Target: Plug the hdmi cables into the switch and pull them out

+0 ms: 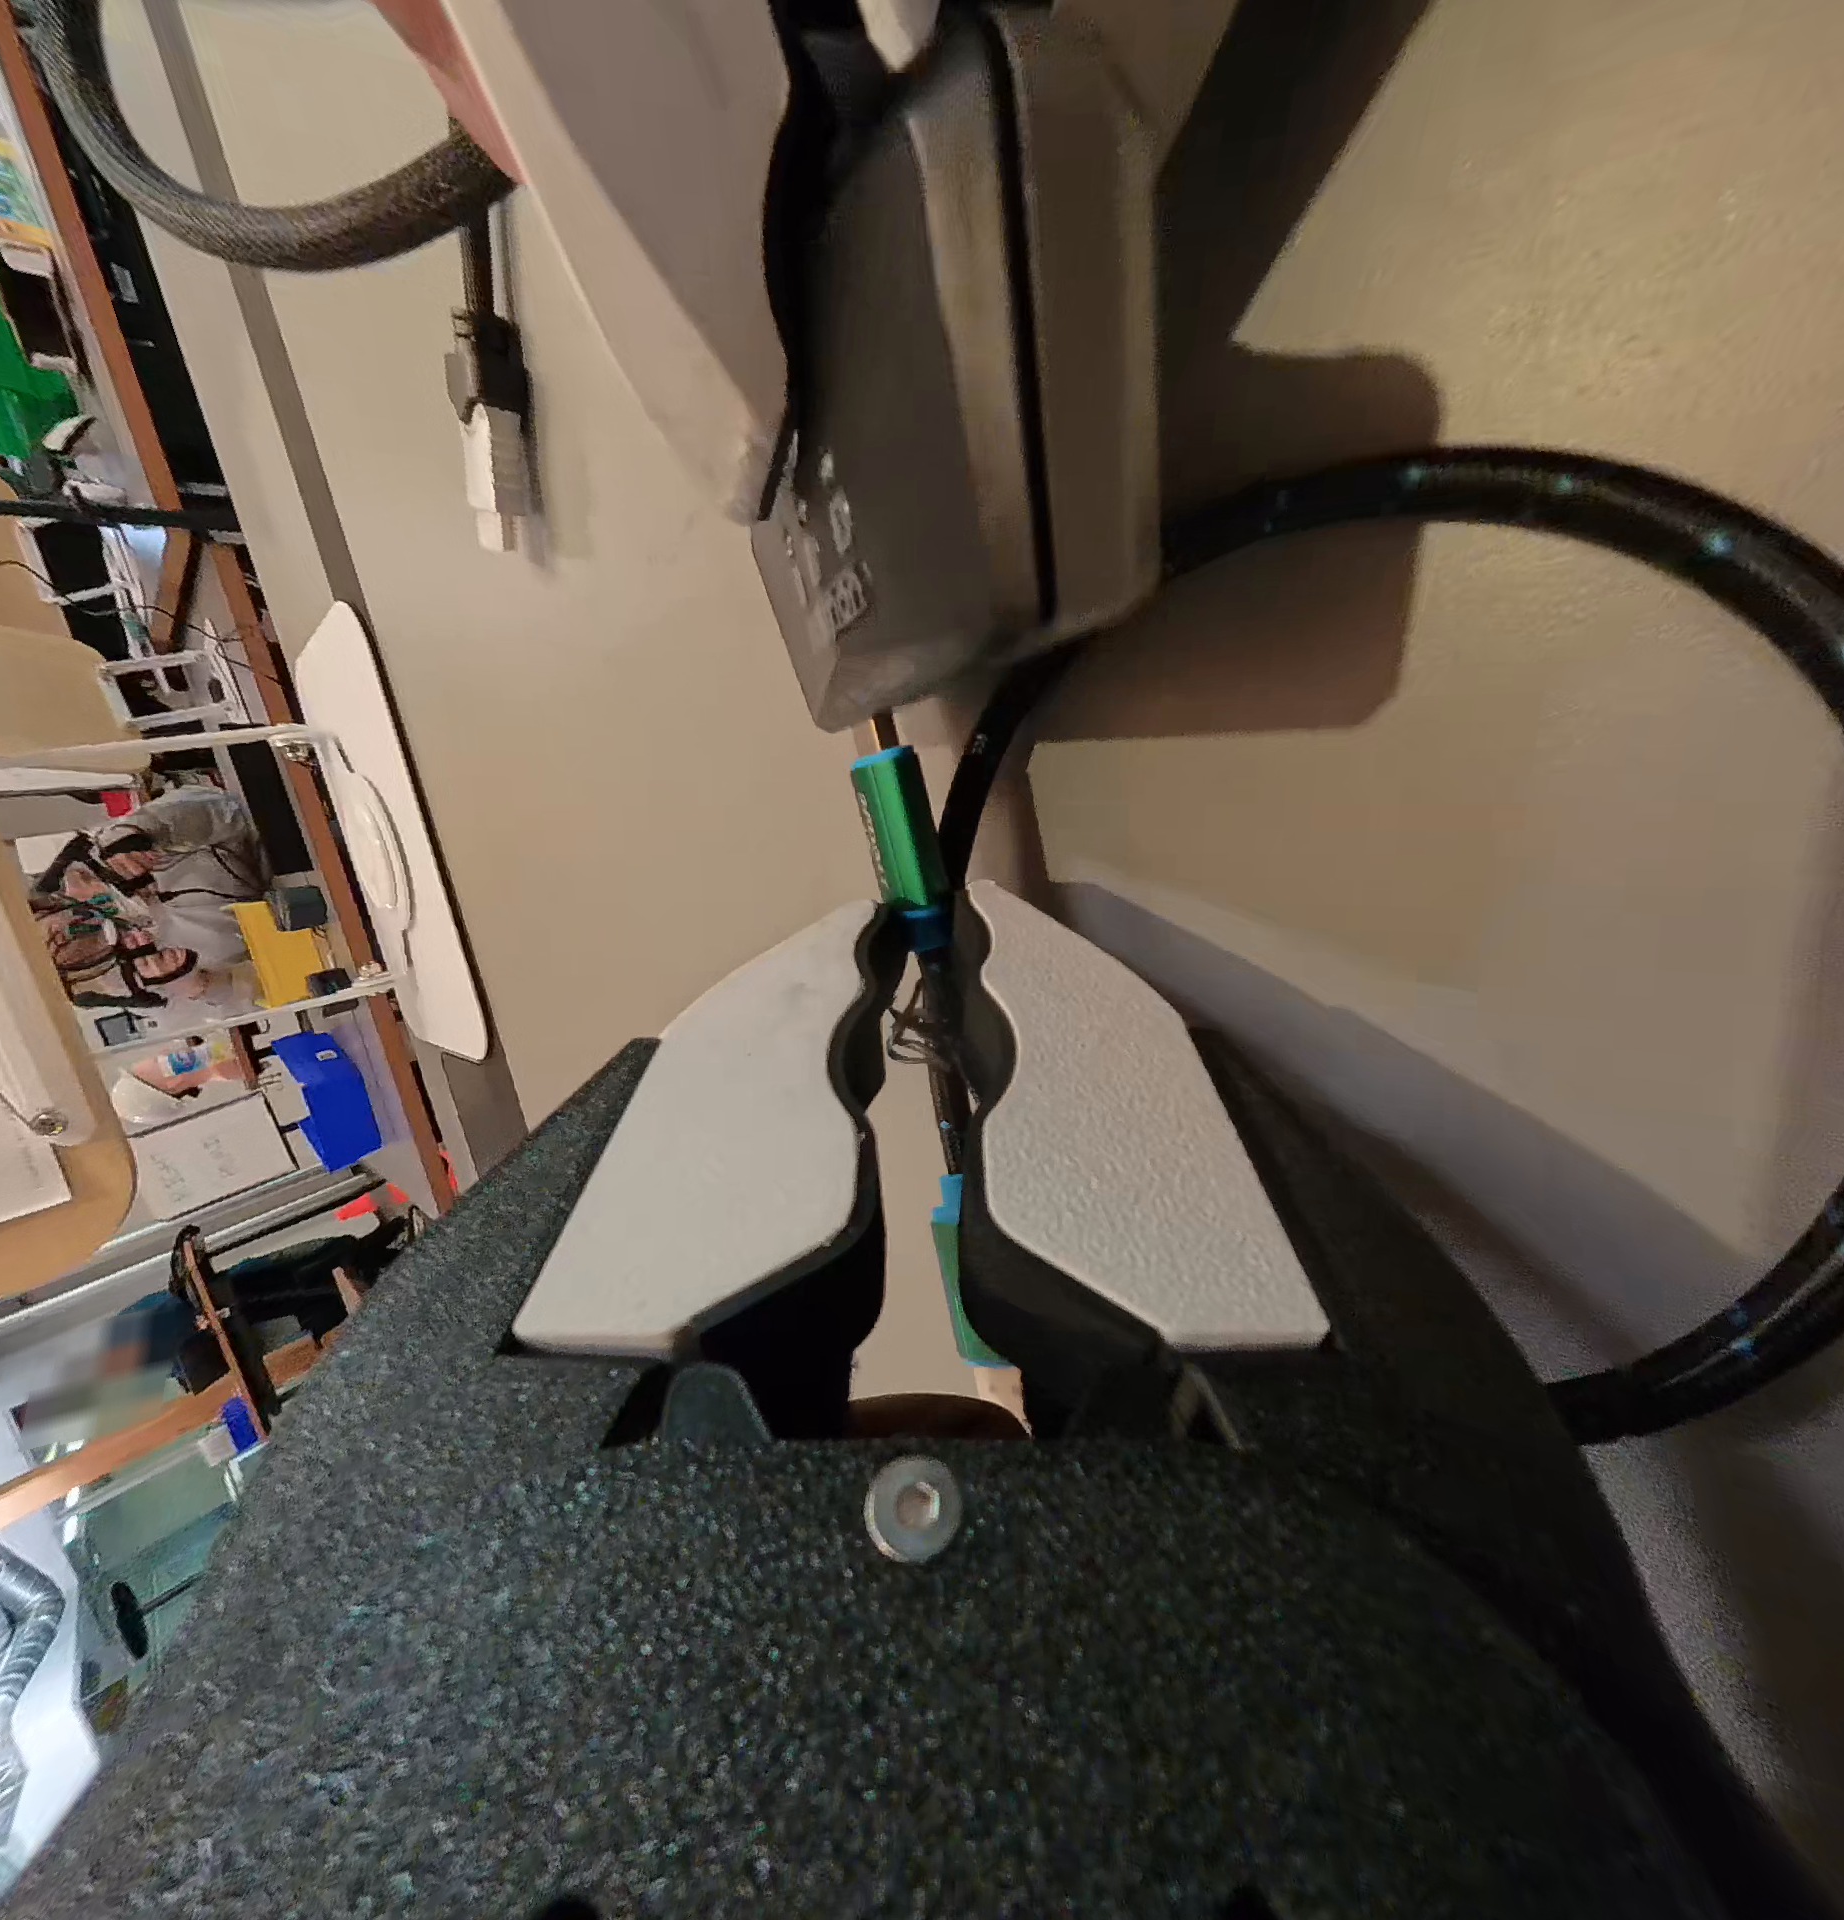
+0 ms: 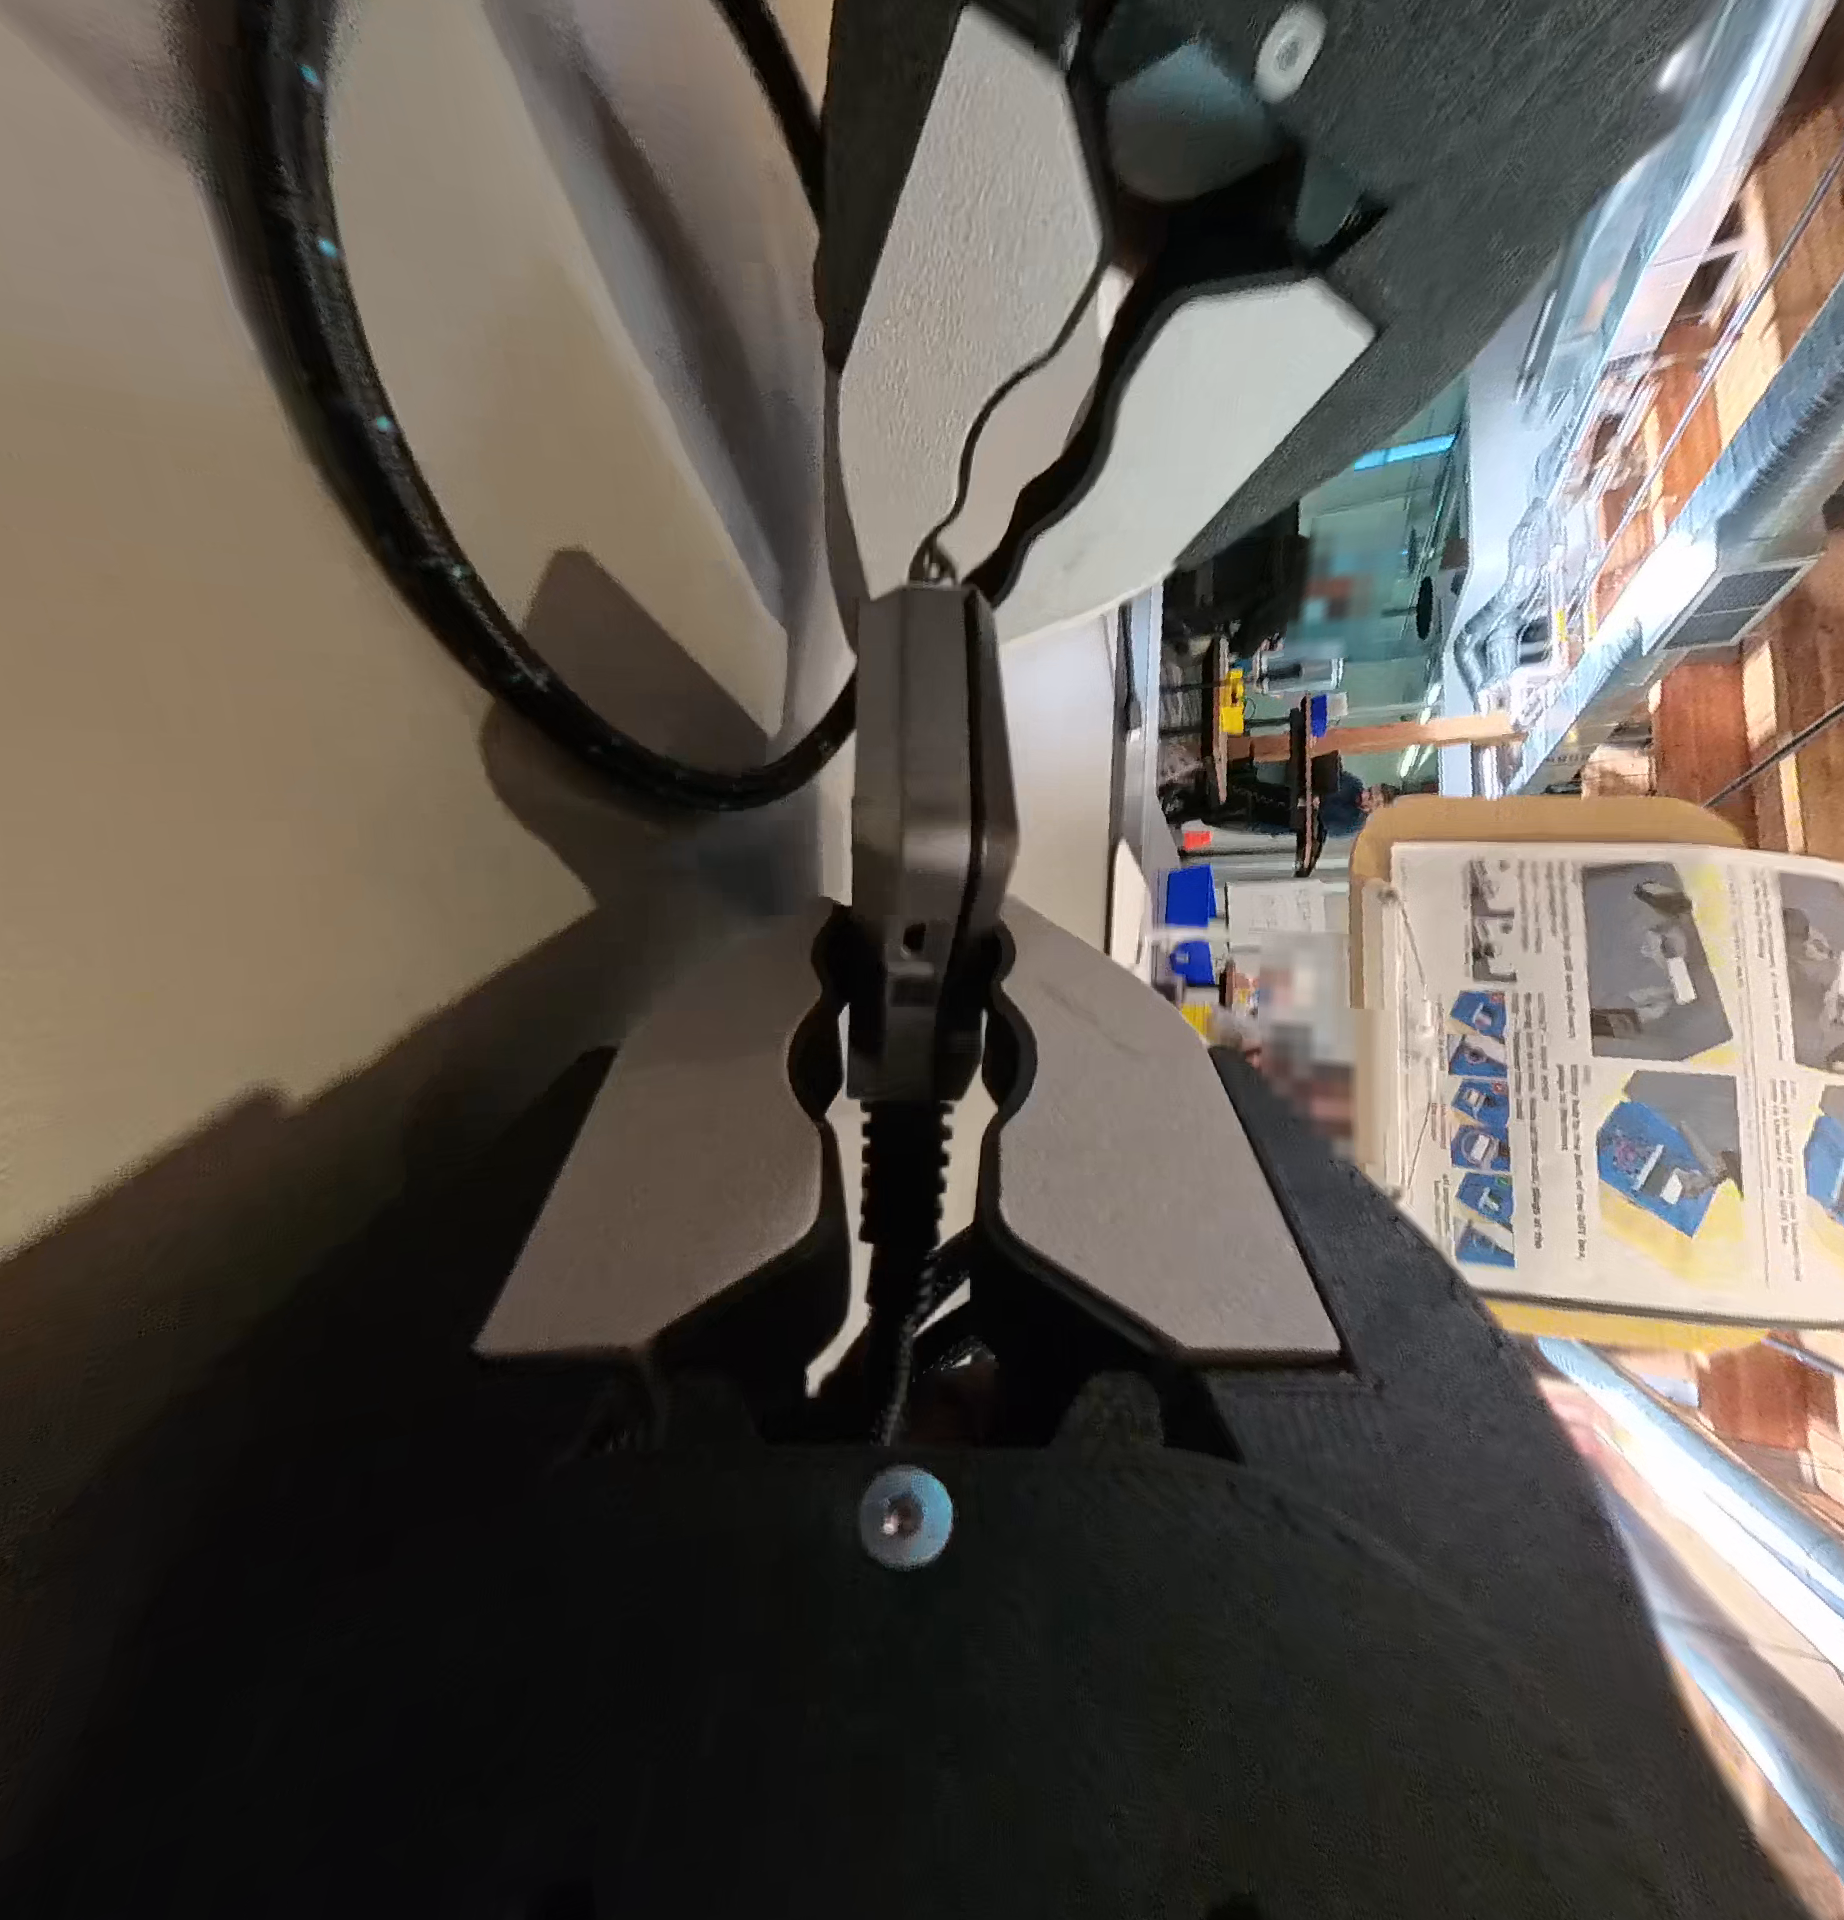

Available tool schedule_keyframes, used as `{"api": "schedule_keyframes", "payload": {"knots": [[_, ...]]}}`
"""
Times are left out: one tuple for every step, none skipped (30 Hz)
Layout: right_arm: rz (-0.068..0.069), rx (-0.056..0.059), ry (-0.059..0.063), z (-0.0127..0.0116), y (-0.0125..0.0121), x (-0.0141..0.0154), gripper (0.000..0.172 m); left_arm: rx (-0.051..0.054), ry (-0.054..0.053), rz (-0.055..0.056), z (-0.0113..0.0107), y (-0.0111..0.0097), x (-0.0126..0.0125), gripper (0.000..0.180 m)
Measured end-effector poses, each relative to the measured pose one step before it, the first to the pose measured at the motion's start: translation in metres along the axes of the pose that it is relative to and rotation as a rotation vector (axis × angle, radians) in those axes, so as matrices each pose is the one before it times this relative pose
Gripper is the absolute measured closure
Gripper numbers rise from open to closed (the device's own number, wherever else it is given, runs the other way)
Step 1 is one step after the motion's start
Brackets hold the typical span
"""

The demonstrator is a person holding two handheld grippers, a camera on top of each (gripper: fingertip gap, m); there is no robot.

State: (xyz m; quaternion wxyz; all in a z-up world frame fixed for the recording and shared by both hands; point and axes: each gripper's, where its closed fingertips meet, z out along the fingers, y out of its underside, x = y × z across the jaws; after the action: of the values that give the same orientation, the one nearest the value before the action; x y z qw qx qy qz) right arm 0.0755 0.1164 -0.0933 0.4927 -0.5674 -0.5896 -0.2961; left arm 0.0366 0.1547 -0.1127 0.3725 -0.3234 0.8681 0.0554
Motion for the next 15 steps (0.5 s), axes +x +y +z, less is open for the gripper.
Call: {"api": "schedule_keyframes", "payload": {"knots": [[-0.0118,-0.0456,-0.0053,0.00174,0.00635,-0.00073,0.149,0.0177,-0.0045,-0.004,-0.00122,-0.00201,-0.00086,0.17],[-0.0086,-0.042,0.0042,0.00123,0.00627,0.00041,0.147,0.0185,-0.0014,-0.0085,-0.00177,-0.00259,-0.00119,0.17],[0.0009,-0.0344,0.0137,0.00088,0.00573,0.00226,0.146,0.0076,-0.0038,-0.008,-0.00145,-0.00155,-0.00138,0.17],[0.0064,-0.0325,0.0065,0.00087,0.00585,0.00187,0.146,-0.0009,-0.0092,0.0026,-0.00084,-0.00022,-0.00138,0.17],[0.0097,-0.0248,-0.0006,0.00096,0.00434,0.00108,0.146,-0.0027,-0.0072,0.0008,-0.0002,-0.00008,-0.00088,0.17],[0.0073,-0.0167,-0.0057,0.00066,0.00222,0.0,0.146,0.003,-0.0034,-0.0055,0.00026,-0.00068,-0.00045,0.17],[0.0034,-0.0154,-0.0094,0.00069,0.00117,-0.00143,0.148,0.0016,0.0016,-0.0025,0.00048,-0.00049,0.00039,0.17],[-0.0032,-0.0124,-0.0079,0.00059,0.00033,-0.00213,0.149,-0.0024,0.0016,0.005,0.00059,0.00009,0.00073,0.17],[-0.0068,-0.0044,-0.0012,0.00057,-0.00035,-0.00163,0.149,-0.0031,-0.004,0.0119,0.0004,0.00046,0.00042,0.17],[-0.0035,0.0055,0.0008,0.00005,-0.00079,-0.00068,0.149,-0.0015,-0.0029,0.0097,0.0002,0.0003,0.00045,0.17],[0.0035,0.0082,-0.003,-0.00014,-0.00052,-0.00043,0.149,0.002,0.0,0.0052,-0.00004,-0.0003,0.00024,0.17],[0.0071,0.0114,-0.0051,-0.00029,-0.00066,-0.00007,0.149,0.0026,-0.0006,0.0045,-0.00014,-0.00041,0.00007,0.17],[0.0022,0.0153,-0.0052,-0.00073,-0.00117,-0.00014,0.149,0.0026,-0.0007,0.0062,-0.00013,-0.00049,0.00023,0.171],[-0.0049,0.0175,-0.0048,-0.00087,-0.00138,-0.00048,0.149,0.002,0.0013,0.0075,0.00024,-0.00075,0.00092,0.171],[-0.0053,0.0204,-0.0076,-0.00087,-0.00238,-0.00111,0.15,0.0004,0.0028,0.0093,0.00061,-0.00073,0.0014,0.171]]}}
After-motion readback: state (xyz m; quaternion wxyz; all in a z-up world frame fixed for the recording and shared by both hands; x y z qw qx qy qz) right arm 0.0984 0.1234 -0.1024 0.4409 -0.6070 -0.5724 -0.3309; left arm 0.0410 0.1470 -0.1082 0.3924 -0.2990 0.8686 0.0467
